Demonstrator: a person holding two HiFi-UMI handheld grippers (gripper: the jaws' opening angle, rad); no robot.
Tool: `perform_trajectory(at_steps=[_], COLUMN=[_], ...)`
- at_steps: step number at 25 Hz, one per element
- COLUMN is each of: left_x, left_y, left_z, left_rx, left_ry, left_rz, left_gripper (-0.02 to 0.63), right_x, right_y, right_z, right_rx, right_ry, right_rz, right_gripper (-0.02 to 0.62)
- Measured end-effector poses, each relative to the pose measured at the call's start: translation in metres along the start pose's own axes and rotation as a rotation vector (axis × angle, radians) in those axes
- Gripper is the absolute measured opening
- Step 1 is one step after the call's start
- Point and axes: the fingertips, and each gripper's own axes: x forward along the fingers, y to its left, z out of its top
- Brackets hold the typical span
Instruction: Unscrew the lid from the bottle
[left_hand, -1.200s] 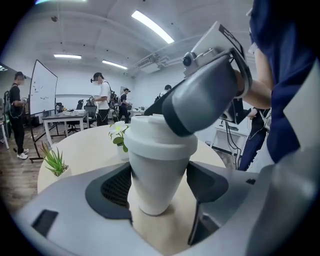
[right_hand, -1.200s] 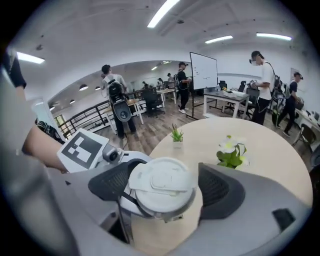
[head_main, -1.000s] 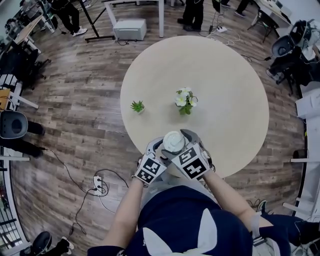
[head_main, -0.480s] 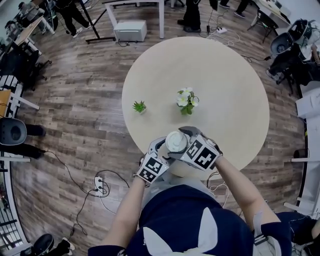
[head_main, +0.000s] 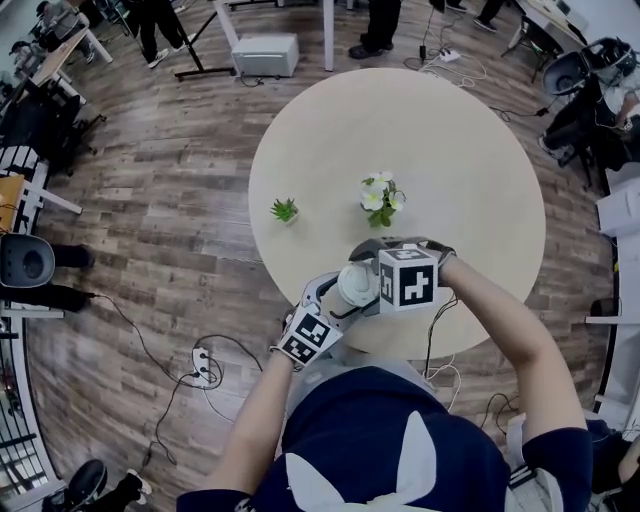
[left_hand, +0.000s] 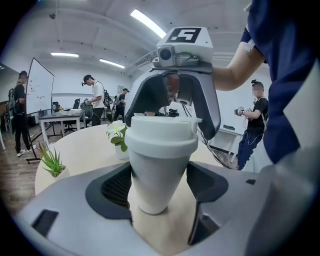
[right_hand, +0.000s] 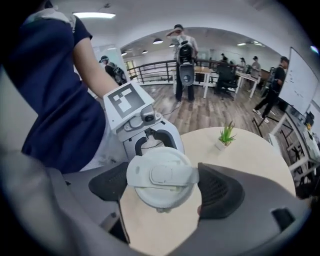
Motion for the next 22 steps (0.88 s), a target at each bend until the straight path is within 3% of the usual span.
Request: perform_trajectory(at_steps=[4, 9, 12, 15, 19, 22], left_x=[0.0, 0.001, 0.0, 0.0, 0.0, 0.0], left_y=[0.001, 0.001, 0.001, 0.0, 0.002, 0.004], left_z=[0.001, 0.001, 0.001, 0.001, 0.0, 0.0], left_rx=[0.0, 0.002, -0.001, -0.003, -0.006, -0.014], left_ry=[-0.004, -0.006, -0.007, -0.009, -0.014, -0.022], left_rz=[-0.003, -0.004, -0.002, -0.004, -0.004, -0.001], left_gripper=[0.341, 0.341, 0.341, 0.342, 0.342, 0.341], right_x=[0.0, 0.001, 0.002, 0.002, -0.008, -0.018], right_y=[0.002, 0.002, 0.003, 0.002, 0.002, -0.008], right_z=[-0.004, -0.01, -0.01, -0.008, 0.008, 0.016], right_rx=[-0.145, -0.365, -0.394, -0.278, -0.018, 0.145], right_ry=[0.133, 0.3, 0.34, 0.279, 0.007, -0.164], right_rz=[0.06, 0.045, 0.035, -0.008, -0.037, -0.153], right_gripper=[0.434, 0.434, 0.437, 0.44, 0.442, 0.47])
